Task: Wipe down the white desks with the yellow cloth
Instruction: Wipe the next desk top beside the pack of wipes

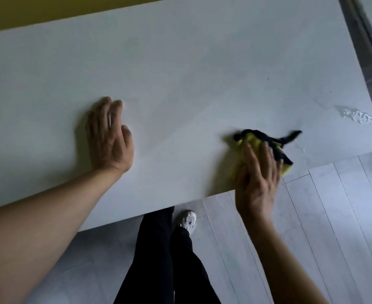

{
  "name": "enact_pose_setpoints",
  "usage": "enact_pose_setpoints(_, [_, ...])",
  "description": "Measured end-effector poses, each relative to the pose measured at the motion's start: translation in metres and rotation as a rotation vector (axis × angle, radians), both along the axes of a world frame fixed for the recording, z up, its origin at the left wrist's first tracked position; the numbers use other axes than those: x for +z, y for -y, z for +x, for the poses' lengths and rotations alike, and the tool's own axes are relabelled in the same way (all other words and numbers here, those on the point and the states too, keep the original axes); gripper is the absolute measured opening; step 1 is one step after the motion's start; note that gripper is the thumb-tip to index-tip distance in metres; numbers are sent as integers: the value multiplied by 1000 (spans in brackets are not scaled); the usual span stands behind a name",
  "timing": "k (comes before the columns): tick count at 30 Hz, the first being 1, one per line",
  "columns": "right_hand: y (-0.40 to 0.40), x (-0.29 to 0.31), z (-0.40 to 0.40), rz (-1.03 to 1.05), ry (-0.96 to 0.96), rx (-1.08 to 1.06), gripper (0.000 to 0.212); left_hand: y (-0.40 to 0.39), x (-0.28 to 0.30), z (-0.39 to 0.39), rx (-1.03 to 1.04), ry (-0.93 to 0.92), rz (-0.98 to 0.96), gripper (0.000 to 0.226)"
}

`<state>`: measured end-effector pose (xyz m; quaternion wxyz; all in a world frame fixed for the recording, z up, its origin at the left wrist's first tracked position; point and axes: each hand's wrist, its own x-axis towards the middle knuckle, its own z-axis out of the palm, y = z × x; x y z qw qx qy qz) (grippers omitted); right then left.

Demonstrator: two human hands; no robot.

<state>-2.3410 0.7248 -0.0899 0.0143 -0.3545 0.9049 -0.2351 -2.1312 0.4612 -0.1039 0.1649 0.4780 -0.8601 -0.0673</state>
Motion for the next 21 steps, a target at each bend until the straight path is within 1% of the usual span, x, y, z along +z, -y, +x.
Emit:
enact_pose_setpoints(2, [7, -2, 7, 0, -18, -133, 47, -1, 0, -2, 5, 13, 2, 57])
enact_pose_setpoints(3, [15, -2, 17, -6, -15, -161, 48, -1, 0, -2, 8, 15, 1, 57])
enact_pose_setpoints(4, [24, -1, 32, -14, -7, -141, 50, -2, 0, -2, 10, 15, 1, 57])
enact_pose_setpoints(6, [43, 1, 74, -27, 24, 30, 53, -2, 1, -1, 10, 18, 1, 58])
enact_pose_setpoints(8, [68, 5, 115, -13, 60, 273, 56, -1, 1, -1, 6, 13, 0, 58])
enact_pose_setpoints(10, [94, 10, 134, -3, 62, 462, 57, 1, 2, 0, 6, -3, 0, 59])
enact_pose_setpoints(12, [111, 7, 121, -17, 44, 595, 55, 2, 2, 0, 6, -20, -4, 60])
enact_pose_setpoints(13, [115, 5, 104, -23, 27, 640, 56, 2, 2, -1, 1, -25, 2, 60])
enact_pose_setpoints(14, [118, 2, 81, -28, 8, 640, 56, 1, 1, -2, -5, -28, 7, 59])
enact_pose_setpoints(15, [120, -2, 53, -43, -11, 579, 55, 1, 1, -2, -5, -25, 11, 59])
enact_pose_setpoints(18, [133, -9, -30, -100, -68, 185, 53, 0, 1, -1, 4, -8, 9, 58])
enact_pose_setpoints(19, [136, -8, -48, -80, -60, 71, 54, -2, 1, -2, 3, -7, 6, 58])
enact_pose_setpoints(21, [149, -6, -57, -29, -39, -95, 54, -1, 1, -3, 9, -4, 1, 58])
